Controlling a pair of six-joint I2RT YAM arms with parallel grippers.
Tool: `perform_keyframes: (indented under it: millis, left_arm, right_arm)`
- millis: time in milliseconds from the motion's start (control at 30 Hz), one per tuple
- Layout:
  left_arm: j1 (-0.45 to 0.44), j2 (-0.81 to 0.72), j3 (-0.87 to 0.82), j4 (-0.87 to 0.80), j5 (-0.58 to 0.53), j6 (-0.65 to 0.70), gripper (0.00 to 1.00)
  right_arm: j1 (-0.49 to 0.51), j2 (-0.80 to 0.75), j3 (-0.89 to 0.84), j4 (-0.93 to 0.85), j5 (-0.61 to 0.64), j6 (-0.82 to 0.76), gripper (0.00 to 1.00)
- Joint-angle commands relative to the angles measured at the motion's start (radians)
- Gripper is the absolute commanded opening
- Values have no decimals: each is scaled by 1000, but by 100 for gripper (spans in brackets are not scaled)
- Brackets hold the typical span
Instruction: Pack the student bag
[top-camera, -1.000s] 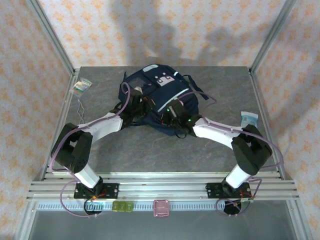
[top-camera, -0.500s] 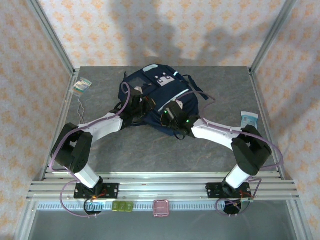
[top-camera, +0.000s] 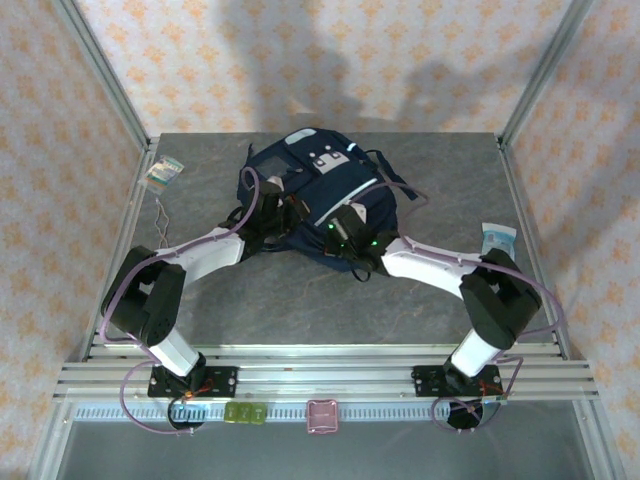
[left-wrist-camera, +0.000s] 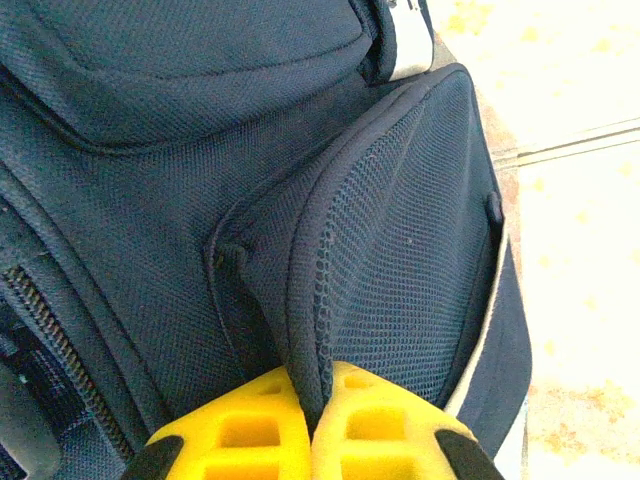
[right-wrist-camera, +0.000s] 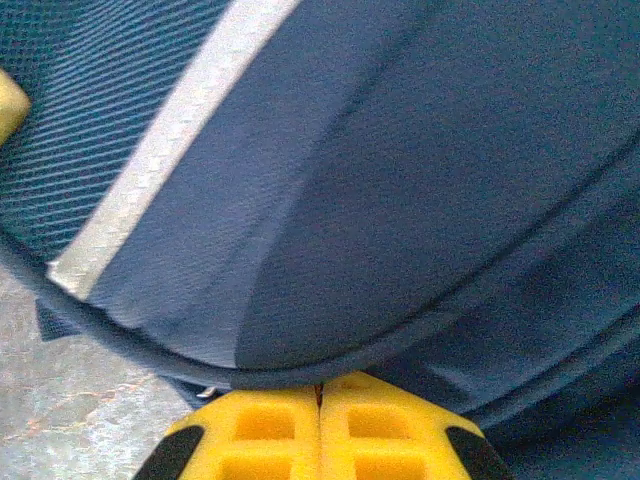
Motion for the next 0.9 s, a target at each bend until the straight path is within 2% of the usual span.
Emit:
perform_keyframes:
  millis: [0,100,200,400,633,700,767,867]
  left_arm:
    - [32,-74,-3,30,7,46,0]
    - [51,-73,-12,18,4,63,0]
    - [69,-64,-3,-4,-3,90,0]
    - [108,-25,98,-100,-31,190,0]
    - [191,6,221,-228,-100,293,2]
    - [196,-19,213,-243,-120,297,22]
    - [195,-57,172,-231,-114,279,36]
    - [195,-131,76,-206,-98,239,44]
  right_arm:
    - [-95,-66,-77,-104,125,-53,0]
    - [-150,-93,-106,-116,158,-82,0]
    - [-154,-117,-113,-85,139,-121,0]
    - [-41,-99,-70,-26,39,-202,0]
    - [38,23,48,64,-88,-186,0]
    - [49,72,90,98,-134,-170,0]
    - [51,114,122,117,-162,-156,0]
    - [52,150,154,129,-179,-147,0]
